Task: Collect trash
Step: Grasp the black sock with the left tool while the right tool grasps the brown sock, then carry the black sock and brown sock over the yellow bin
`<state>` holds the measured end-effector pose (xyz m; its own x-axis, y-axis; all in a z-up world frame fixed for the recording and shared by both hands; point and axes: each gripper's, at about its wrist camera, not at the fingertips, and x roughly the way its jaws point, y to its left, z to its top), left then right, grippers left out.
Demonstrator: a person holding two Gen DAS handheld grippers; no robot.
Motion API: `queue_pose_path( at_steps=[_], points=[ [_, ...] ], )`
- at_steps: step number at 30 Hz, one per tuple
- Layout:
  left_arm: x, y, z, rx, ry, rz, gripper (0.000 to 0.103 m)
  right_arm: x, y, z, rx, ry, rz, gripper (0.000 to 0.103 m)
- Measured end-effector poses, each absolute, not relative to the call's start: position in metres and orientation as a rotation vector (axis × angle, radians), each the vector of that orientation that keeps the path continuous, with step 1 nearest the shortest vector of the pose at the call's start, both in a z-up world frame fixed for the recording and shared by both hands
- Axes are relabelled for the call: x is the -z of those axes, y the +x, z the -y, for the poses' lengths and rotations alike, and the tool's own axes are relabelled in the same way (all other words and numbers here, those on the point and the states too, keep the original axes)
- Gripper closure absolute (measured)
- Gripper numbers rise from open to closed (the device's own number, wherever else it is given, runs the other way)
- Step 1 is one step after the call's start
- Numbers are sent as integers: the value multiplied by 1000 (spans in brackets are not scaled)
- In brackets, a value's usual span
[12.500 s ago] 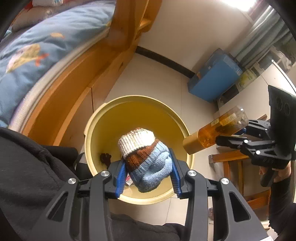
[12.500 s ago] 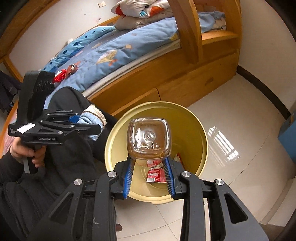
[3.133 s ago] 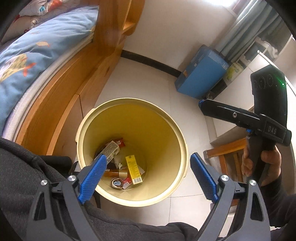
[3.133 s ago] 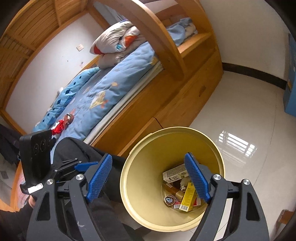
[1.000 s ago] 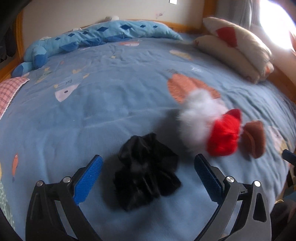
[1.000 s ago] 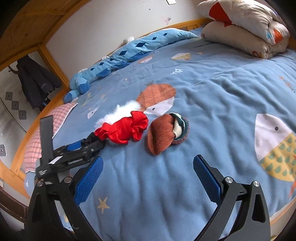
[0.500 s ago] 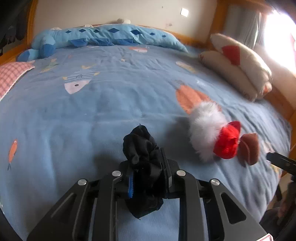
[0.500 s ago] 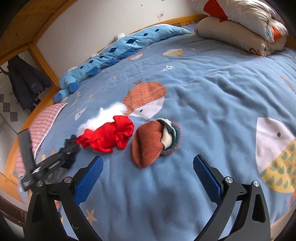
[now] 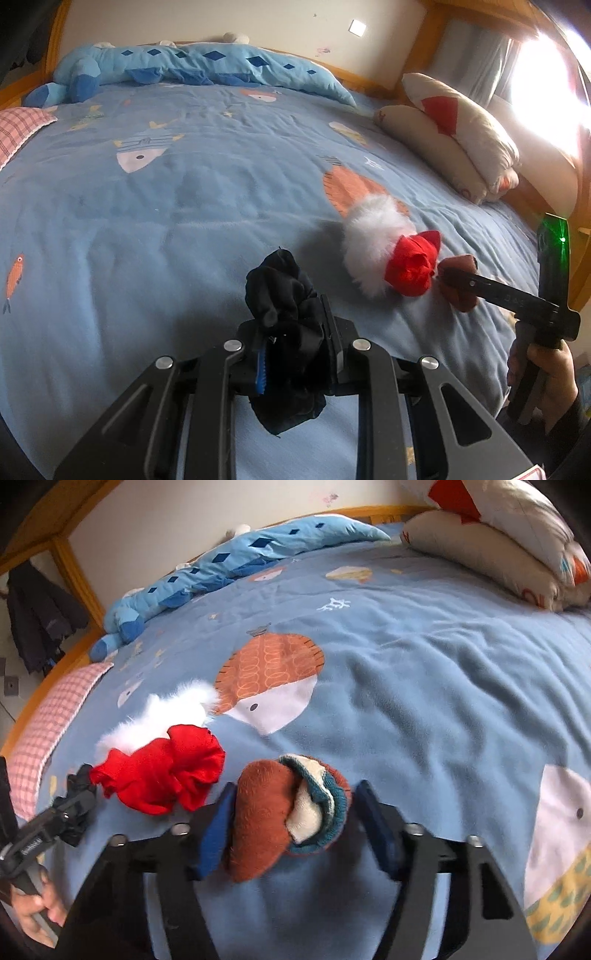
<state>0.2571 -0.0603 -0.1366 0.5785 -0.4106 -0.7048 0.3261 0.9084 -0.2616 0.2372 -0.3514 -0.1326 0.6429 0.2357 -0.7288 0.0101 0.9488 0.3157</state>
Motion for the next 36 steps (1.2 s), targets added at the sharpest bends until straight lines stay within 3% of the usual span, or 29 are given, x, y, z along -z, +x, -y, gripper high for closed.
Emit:
queue_pose_path(
  at_steps=[2,13,23,36],
  points=[
    [136,254,62,438,-110,-845,80,130,234,350,-126,283,-853,60],
    [117,214,75,528,-173,-828,80,93,187,363,-253,508,-680,61],
    [86,149,107,709,-137,-813,80,71,88,351,-402,565,-628,61],
    [79,41,196,1025,-18,-854,80,66,-59,415,-228,635,-576,61]
  ],
)
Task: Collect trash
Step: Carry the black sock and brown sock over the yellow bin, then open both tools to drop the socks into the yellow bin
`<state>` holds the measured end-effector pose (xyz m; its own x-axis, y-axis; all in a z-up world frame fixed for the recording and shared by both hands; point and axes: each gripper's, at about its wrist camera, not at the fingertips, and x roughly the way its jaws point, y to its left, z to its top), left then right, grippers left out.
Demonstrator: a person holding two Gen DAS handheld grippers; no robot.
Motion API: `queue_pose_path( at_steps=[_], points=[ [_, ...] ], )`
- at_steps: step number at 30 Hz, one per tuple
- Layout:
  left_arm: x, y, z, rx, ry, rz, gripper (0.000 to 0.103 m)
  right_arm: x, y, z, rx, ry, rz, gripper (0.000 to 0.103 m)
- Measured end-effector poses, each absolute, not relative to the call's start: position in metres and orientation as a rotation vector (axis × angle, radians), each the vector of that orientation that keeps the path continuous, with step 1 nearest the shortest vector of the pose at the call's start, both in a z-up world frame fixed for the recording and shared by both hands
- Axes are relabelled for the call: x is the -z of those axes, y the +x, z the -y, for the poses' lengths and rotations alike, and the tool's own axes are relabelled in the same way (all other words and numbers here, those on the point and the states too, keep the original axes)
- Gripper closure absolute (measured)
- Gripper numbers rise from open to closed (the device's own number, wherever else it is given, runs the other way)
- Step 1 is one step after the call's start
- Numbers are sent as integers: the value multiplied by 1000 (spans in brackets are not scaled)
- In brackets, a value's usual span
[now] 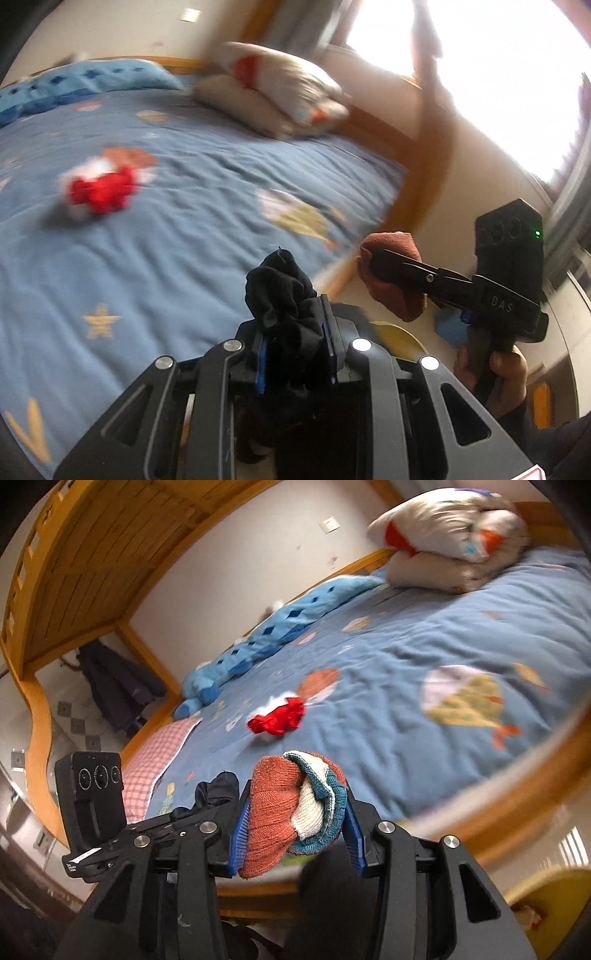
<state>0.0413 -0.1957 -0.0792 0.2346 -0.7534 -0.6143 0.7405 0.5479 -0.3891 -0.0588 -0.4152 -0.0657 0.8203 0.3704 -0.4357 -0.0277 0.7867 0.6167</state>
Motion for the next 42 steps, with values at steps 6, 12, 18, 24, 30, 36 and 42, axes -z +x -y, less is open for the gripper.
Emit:
queue_pose_path(
  at_steps=[6,12,18,24,30,36,42],
  points=[
    [85,-11,254,1198,78,-890,80,73,-126,446,-74,650,-571,61],
    [92,-44,292,1297,135,-927,80,87,-185,478,51,724,-567,60],
    [100,-69,327,1368,203,-960,80,104,-227,497,163,743,-596,60],
    [129,-96,364,1423,293,-1037,80,121,-262,501,297,687,-662,60],
    [161,-123,396,1459,366,-1112,80,144,-286,507,370,676,-736,58],
    [175,-136,415,1462,429,-1106,54,152,-299,520,425,697,-740,41],
    [166,-123,409,1413,419,-1046,26,150,-308,532,442,753,-697,30]
  ],
)
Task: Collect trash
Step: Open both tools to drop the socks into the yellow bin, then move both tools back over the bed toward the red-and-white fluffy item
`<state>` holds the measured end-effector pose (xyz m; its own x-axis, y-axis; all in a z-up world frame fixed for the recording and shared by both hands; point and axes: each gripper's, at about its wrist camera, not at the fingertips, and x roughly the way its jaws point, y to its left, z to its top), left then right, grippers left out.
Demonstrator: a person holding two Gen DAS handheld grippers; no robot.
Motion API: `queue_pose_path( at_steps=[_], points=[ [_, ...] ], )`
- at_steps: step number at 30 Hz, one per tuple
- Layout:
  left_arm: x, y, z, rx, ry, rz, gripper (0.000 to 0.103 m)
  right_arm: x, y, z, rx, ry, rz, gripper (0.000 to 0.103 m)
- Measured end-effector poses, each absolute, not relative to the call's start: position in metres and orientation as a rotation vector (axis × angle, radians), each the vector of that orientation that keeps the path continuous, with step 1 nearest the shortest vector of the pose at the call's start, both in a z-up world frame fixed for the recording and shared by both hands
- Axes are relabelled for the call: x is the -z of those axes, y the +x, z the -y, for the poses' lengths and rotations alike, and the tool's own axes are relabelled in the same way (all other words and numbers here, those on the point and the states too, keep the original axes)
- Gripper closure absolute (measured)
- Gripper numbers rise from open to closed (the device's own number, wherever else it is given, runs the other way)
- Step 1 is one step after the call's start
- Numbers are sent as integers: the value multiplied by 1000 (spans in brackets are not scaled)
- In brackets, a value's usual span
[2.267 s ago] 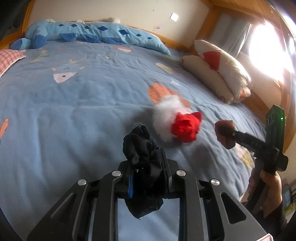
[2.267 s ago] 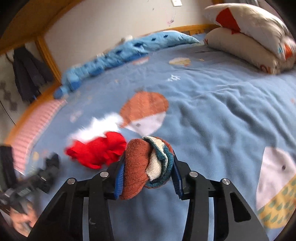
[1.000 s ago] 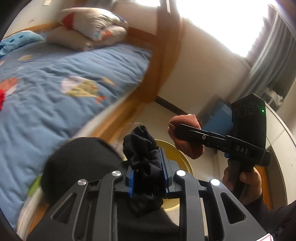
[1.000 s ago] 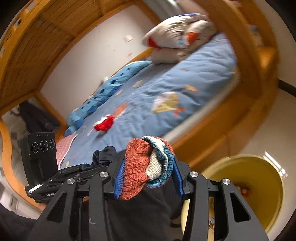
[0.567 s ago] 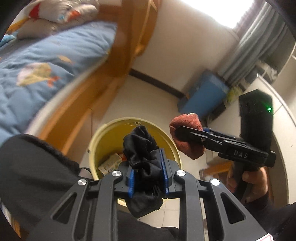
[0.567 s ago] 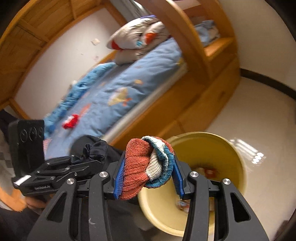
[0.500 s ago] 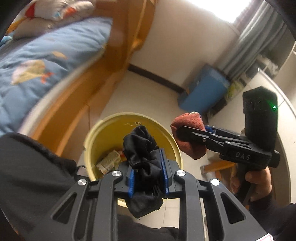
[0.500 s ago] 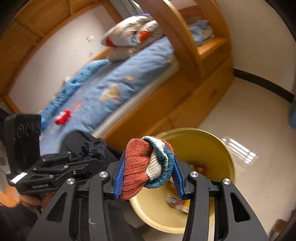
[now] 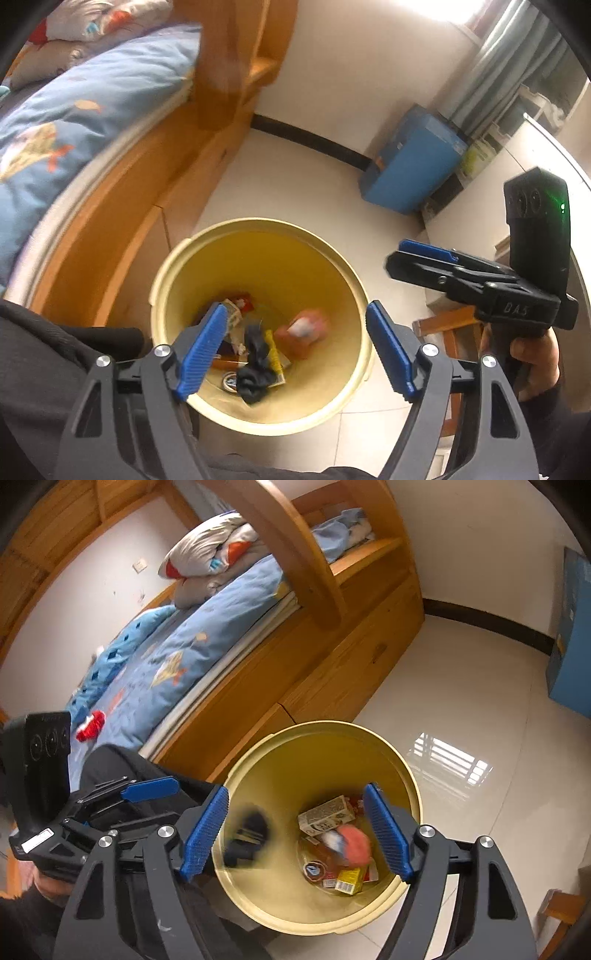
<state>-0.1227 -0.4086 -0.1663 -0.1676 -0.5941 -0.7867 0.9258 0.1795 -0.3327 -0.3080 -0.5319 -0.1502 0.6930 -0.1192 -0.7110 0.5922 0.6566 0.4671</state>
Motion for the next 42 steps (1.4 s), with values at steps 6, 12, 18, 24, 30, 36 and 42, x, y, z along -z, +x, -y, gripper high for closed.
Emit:
queue_pose_path(
  at_steps=[6,12,18,24,30,36,42],
  points=[
    [143,-97,395,1351,347,-979,26,137,-295,525,396,734,-679,30],
    [115,-59,364,1257,263,-920,16,118,-253,512,260,724,-652,21],
    [88,-6,308,1109,171,-834,12,88,-179,487,111,632,-648,17],
    [71,50,243,951,88,-779,8,58,-92,451,-128,578,-635,13],
    [71,109,180,757,48,-754,6,47,-5,415,-255,542,-666,12],
    [83,163,138,637,34,-778,6,53,77,378,-320,474,-744,10],
    [96,206,108,573,-15,-814,6,65,140,351,-338,439,-788,8]
  ],
)
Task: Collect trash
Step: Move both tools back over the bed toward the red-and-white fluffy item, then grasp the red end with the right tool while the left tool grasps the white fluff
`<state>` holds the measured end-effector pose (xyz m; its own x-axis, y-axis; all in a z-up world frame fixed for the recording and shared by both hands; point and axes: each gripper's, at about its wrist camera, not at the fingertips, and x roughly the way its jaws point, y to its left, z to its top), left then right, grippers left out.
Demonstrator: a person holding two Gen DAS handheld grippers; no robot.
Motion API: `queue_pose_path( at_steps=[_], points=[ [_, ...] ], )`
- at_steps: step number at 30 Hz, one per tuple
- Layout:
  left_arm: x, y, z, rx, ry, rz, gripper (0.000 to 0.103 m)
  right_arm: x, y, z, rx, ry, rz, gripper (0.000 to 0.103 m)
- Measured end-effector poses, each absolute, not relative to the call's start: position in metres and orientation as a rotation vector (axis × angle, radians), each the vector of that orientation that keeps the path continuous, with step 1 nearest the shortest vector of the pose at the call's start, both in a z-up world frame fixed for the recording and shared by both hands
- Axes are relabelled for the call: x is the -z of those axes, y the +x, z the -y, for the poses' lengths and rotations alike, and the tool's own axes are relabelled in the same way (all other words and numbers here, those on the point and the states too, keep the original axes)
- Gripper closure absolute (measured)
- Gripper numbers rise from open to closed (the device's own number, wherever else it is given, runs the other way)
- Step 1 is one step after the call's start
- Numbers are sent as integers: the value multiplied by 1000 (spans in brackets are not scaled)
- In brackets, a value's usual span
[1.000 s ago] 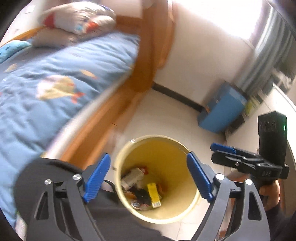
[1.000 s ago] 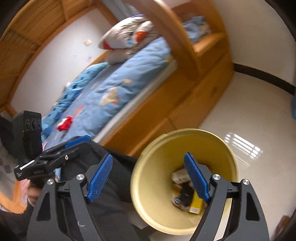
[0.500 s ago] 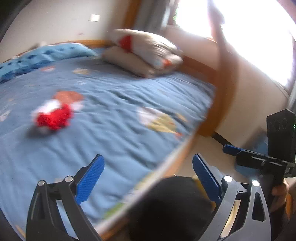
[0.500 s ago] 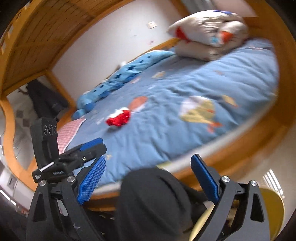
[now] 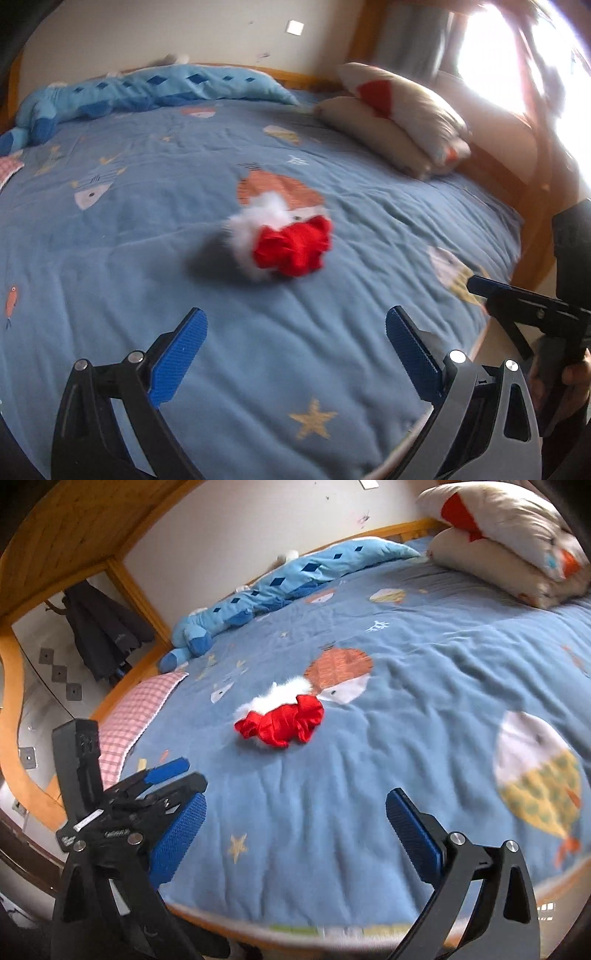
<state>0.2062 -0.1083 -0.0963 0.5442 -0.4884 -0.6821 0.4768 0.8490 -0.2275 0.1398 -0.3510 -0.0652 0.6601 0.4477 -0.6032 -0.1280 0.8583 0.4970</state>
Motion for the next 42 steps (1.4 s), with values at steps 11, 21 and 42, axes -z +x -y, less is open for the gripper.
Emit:
queue_pose_path(
  at_steps=[11,21,42],
  points=[
    [112,260,74,523,-53,-854,6,98,245,311,-313,451,-909,9],
    [123,277,64,529,-59,-870,6,127,286,303,-292,511,-947,18],
    [113,298,117,595,-26,-874,6,91,239,344,-249,373,-762,62]
  ],
)
